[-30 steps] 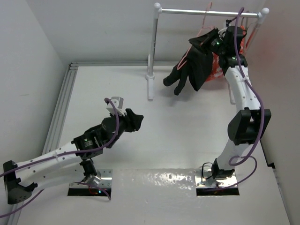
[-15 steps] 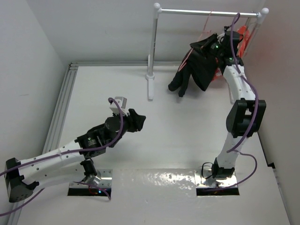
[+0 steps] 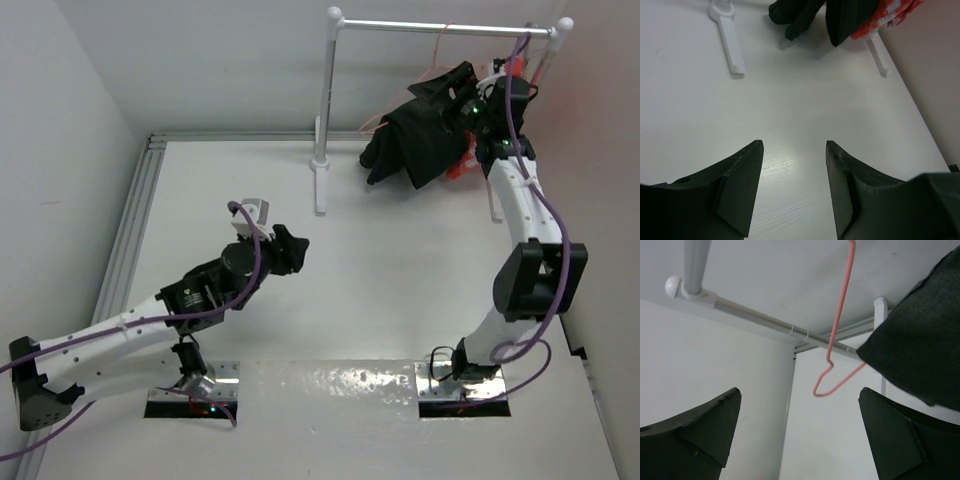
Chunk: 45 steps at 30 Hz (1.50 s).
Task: Place the trousers on the hanger
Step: Reset both arms
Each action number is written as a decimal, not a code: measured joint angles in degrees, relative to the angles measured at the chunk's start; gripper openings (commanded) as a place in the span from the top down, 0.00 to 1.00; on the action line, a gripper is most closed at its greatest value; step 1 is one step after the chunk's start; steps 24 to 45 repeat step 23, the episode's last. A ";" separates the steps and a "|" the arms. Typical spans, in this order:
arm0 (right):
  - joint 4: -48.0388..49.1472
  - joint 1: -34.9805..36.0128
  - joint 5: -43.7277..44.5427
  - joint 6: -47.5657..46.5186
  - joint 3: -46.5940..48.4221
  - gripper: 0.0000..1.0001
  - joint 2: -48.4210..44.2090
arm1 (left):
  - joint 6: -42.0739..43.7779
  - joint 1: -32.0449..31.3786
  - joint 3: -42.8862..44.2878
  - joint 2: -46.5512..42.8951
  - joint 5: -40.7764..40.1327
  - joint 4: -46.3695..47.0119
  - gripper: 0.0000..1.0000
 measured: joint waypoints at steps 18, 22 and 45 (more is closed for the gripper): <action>-2.71 -0.02 0.04 -11.80 -56.28 0.01 -57.44 | 1.90 0.00 6.16 -18.18 -4.35 -6.23 0.47; -8.83 -0.02 0.11 -14.86 -59.95 0.01 -64.92 | 2.14 0.00 5.79 -21.40 -5.92 -6.49 0.48; -9.88 -0.02 0.04 -15.50 -60.26 0.01 -66.05 | 2.14 0.00 5.27 -21.51 -5.99 -6.43 0.46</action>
